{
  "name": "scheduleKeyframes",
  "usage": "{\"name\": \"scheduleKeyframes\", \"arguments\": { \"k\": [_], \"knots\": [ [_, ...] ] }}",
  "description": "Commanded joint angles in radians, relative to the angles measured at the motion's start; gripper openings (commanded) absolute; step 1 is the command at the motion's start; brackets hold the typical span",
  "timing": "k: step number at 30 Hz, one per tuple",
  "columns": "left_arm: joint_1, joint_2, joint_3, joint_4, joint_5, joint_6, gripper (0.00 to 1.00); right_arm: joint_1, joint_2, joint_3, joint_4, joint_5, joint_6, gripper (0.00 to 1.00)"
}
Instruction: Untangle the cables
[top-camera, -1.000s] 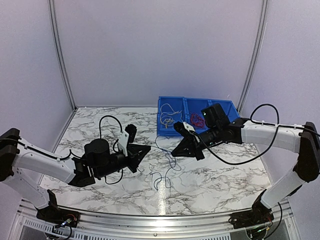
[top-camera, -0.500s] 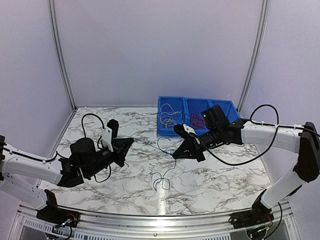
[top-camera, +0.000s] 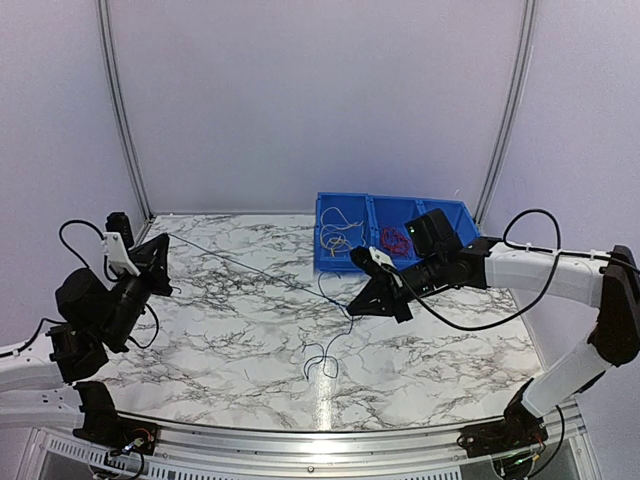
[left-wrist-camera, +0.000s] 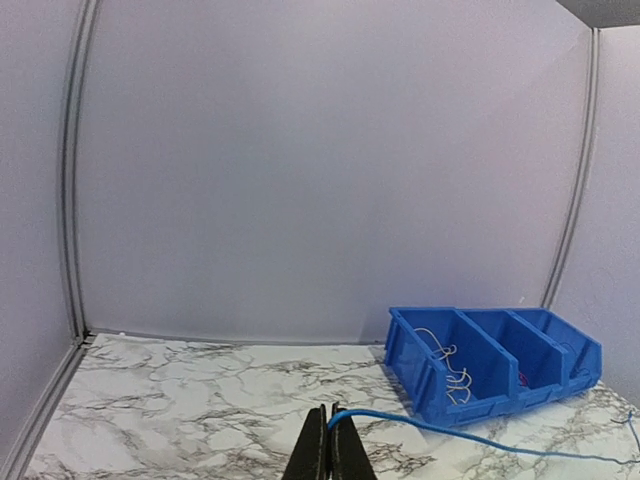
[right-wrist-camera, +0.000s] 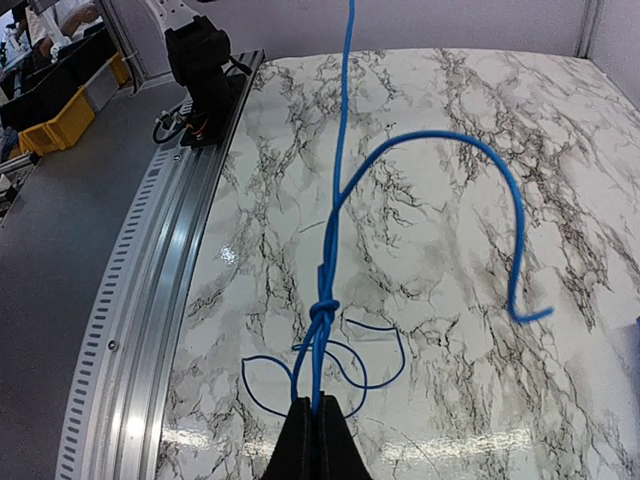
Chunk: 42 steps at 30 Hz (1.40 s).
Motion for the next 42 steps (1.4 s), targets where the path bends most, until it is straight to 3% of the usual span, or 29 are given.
{"name": "scheduleKeyframes", "arguments": {
  "k": [1,9,13,19,24,31,34,38,42],
  "knots": [
    [0.011,-0.130,-0.019,-0.036,-0.244,0.078,0.00,-0.015,-0.029,-0.008,-0.017,0.007,-0.015,0.00],
    [0.011,-0.310,-0.024,-0.017,-0.421,0.116,0.00,-0.045,-0.051,-0.028,0.007,0.004,0.007,0.00],
    [0.011,-0.254,-0.028,-0.019,-0.330,0.097,0.00,-0.046,-0.058,-0.029,0.010,0.006,0.006,0.00],
    [0.010,-0.001,0.056,-0.134,-0.078,-0.035,0.01,-0.046,-0.053,-0.018,0.007,-0.006,0.006,0.00],
    [0.010,0.189,0.117,-0.170,0.081,-0.111,0.42,-0.046,-0.062,-0.022,0.002,-0.001,-0.001,0.00],
    [-0.002,0.341,0.187,-0.168,0.239,-0.157,0.64,-0.045,-0.059,-0.018,0.002,0.000,0.009,0.00],
    [-0.028,0.404,0.209,-0.134,0.323,-0.191,0.66,-0.045,-0.050,-0.002,0.016,-0.003,0.055,0.00],
    [-0.112,0.570,0.208,0.087,0.352,-0.338,0.65,-0.046,-0.027,0.021,0.048,-0.006,0.117,0.00],
    [-0.179,0.774,0.317,0.167,0.339,-0.485,0.63,-0.045,-0.007,0.037,0.077,0.014,0.172,0.00]
  ]
}}
